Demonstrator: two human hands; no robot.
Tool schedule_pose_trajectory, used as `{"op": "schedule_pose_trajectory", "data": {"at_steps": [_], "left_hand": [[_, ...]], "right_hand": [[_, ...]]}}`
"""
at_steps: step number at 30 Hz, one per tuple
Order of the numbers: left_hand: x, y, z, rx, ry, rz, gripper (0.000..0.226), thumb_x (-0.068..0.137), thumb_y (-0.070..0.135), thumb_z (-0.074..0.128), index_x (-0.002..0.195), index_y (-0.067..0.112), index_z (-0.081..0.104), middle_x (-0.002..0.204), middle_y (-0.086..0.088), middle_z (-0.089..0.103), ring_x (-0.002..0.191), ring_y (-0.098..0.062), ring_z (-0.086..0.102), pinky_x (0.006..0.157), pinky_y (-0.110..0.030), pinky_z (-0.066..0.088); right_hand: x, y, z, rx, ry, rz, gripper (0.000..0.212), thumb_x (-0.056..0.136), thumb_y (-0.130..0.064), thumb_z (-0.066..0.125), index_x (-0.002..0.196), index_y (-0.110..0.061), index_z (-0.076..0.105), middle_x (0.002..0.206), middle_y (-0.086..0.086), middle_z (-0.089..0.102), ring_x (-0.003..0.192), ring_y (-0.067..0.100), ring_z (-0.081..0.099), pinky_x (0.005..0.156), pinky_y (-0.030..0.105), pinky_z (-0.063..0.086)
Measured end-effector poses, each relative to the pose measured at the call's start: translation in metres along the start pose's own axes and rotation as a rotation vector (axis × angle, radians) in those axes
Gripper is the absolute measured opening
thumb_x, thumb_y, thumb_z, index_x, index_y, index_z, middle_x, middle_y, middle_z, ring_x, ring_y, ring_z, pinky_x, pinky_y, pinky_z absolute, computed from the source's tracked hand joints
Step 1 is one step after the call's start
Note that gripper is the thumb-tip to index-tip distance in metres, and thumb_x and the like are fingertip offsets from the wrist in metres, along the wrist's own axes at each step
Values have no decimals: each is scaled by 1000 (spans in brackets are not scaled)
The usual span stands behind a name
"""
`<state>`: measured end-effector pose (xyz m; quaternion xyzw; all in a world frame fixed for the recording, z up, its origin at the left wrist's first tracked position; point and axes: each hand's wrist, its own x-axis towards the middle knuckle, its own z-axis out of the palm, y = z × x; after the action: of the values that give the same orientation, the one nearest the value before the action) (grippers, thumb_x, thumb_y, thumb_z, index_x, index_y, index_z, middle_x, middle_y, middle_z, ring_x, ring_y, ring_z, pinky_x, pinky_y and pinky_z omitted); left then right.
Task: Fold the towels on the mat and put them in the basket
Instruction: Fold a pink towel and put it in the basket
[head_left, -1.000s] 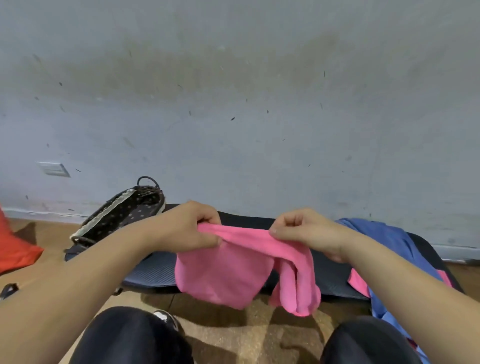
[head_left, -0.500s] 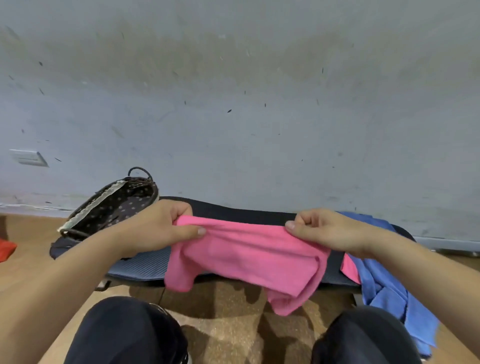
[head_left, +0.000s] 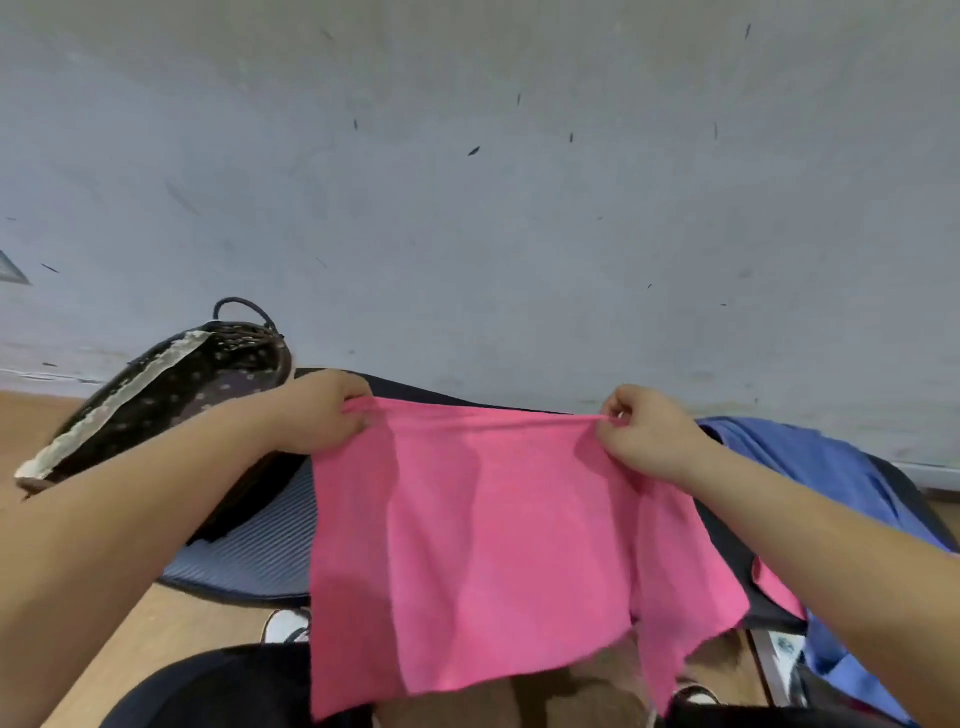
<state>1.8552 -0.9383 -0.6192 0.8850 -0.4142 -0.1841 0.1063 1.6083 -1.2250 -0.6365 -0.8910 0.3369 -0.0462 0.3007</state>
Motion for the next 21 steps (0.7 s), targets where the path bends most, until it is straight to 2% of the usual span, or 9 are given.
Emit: {"op": "schedule_pose_trajectory", "data": {"at_steps": [3, 6, 9, 11, 13, 15, 17, 19, 21], "left_hand": [[49, -35, 25, 67, -19, -98, 13, 96, 17, 56, 98, 17, 69, 102, 4, 66, 97, -19, 59, 85, -30, 46], [84, -60, 45, 60, 32, -178, 12, 91, 13, 57, 87, 21, 66, 98, -1, 69, 92, -24, 62, 77, -31, 48], [108, -76, 61, -7, 197, -249, 20, 89, 8, 55, 96, 18, 71, 104, -9, 72, 98, -32, 65, 81, -35, 52], [116, -80, 68, -76, 305, -274, 29, 88, 6, 55, 112, 12, 70, 114, -15, 68, 105, -37, 64, 90, -39, 52], [113, -75, 73, -133, 356, -292, 45, 87, 6, 58, 132, 9, 62, 131, -18, 57, 117, -38, 58, 103, -42, 47], [97, -60, 75, -155, 371, -263, 53, 86, 6, 60, 139, 9, 56, 146, -18, 46, 132, -39, 48, 113, -45, 39], [73, -37, 80, -151, 351, -227, 53, 86, 12, 61, 139, 13, 57, 155, -17, 38, 143, -40, 36, 119, -46, 32], [46, -15, 91, -90, 244, -222, 61, 84, 30, 58, 143, 19, 52, 161, -17, 30, 150, -40, 26, 122, -46, 26], [24, 4, 108, -3, 43, -288, 80, 85, 50, 55, 156, 25, 30, 169, -15, 11, 156, -39, 7, 126, -51, 14]], "right_hand": [[46, 5, 46, 15, -24, 80, 3, 82, -22, 65, 79, -20, 63, 73, -1, 68, 71, 24, 66, 69, 33, 55], [81, 10, 78, 7, -13, 118, 5, 84, -18, 63, 79, -19, 65, 73, -2, 67, 74, 26, 66, 69, 34, 53], [104, 16, 100, 14, 23, 145, 10, 88, -17, 60, 82, -22, 65, 81, 0, 69, 77, 26, 64, 69, 33, 51], [110, 19, 109, 14, 49, 133, 12, 90, -17, 59, 96, -22, 68, 93, 3, 70, 87, 26, 65, 76, 36, 54], [109, 19, 111, -2, 82, 102, 31, 91, -19, 61, 121, -17, 64, 115, 8, 64, 108, 29, 62, 93, 41, 52], [99, 15, 108, -15, 91, 68, 45, 93, -21, 62, 136, -14, 57, 133, 12, 57, 124, 31, 55, 107, 44, 45], [81, 8, 102, -35, 63, 19, 46, 93, -25, 63, 138, -14, 57, 137, 11, 56, 129, 30, 52, 111, 44, 41], [54, 0, 97, -51, -42, -14, 47, 92, -32, 64, 135, -15, 60, 135, 8, 58, 129, 28, 53, 111, 42, 41], [24, -4, 95, -149, -221, -32, 59, 92, -45, 62, 142, -16, 54, 144, 7, 53, 135, 26, 48, 116, 38, 36]]}}
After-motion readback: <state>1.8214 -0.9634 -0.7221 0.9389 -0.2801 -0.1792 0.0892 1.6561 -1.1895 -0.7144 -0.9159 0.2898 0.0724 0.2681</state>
